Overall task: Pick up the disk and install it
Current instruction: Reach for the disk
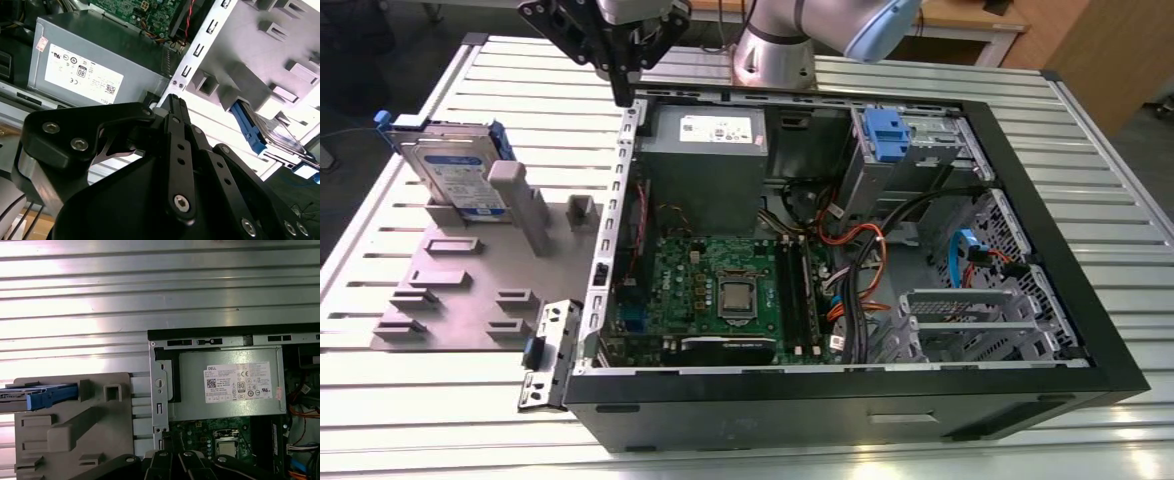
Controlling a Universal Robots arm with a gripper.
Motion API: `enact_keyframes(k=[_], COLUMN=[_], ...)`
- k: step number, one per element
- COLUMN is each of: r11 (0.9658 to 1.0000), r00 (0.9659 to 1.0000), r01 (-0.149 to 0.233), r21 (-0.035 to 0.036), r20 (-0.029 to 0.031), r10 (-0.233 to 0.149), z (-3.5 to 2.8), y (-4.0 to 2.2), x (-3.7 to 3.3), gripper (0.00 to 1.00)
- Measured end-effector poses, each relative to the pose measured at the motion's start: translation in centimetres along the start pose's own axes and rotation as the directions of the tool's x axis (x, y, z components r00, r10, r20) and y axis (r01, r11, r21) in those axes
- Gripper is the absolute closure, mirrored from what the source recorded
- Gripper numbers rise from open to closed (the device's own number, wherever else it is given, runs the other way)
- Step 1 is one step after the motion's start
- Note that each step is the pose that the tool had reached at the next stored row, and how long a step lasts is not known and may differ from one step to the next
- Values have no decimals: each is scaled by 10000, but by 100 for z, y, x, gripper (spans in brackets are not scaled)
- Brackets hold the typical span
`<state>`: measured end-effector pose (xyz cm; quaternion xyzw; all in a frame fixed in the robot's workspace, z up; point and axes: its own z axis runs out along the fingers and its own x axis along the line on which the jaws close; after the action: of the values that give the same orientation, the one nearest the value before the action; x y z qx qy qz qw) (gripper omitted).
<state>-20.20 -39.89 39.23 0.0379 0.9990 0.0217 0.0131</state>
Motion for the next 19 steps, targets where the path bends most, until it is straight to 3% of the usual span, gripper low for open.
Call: enact_keyframes(k=[16,19], r11=[10000,10000], r00=[10000,10000], r01=[1,1], r21=[1,0], r20=[0,1], r10=[-1,-1], z=[-3,-3], y=[-27,-28], x=[351,369], gripper=[89,89])
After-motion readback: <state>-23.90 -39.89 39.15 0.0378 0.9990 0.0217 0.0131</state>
